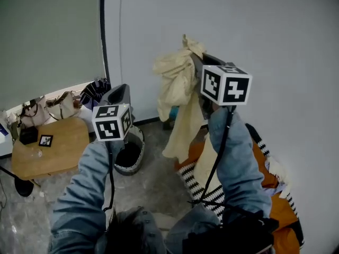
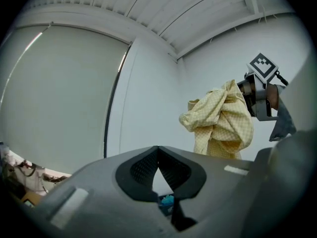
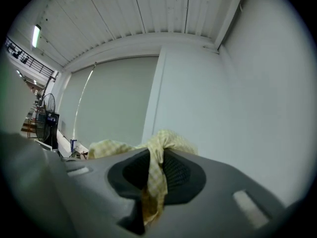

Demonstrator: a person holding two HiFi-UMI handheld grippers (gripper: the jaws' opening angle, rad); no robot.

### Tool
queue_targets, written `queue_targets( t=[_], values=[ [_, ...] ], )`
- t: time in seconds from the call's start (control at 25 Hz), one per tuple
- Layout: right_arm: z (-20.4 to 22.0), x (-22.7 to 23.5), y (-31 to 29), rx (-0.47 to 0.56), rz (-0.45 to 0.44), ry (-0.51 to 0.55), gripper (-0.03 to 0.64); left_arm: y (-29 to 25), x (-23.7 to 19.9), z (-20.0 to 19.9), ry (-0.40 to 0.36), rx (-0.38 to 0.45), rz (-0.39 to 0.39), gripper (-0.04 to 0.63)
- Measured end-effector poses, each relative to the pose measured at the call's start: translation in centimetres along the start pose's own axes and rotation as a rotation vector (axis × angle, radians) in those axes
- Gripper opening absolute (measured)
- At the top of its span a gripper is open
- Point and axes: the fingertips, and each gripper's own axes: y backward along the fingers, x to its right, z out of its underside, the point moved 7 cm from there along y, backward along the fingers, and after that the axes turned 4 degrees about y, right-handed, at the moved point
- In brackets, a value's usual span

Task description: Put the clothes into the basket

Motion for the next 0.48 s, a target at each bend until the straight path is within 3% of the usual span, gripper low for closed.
queue_targets(
  t=[0.28,0.48],
  values=[
    [-1.4,-5.2,-5.6,-0.016,-0.093,-0.011,0.055,1.6,-7.6,0.0,0.031,-0.023,-0.106,0.002],
    [0.0,-7.8,-7.6,0.001,-0.159,-0.036,0.055,3.3,-10.0,2.3,0.044,-0.032,-0.17,0.002]
  ],
)
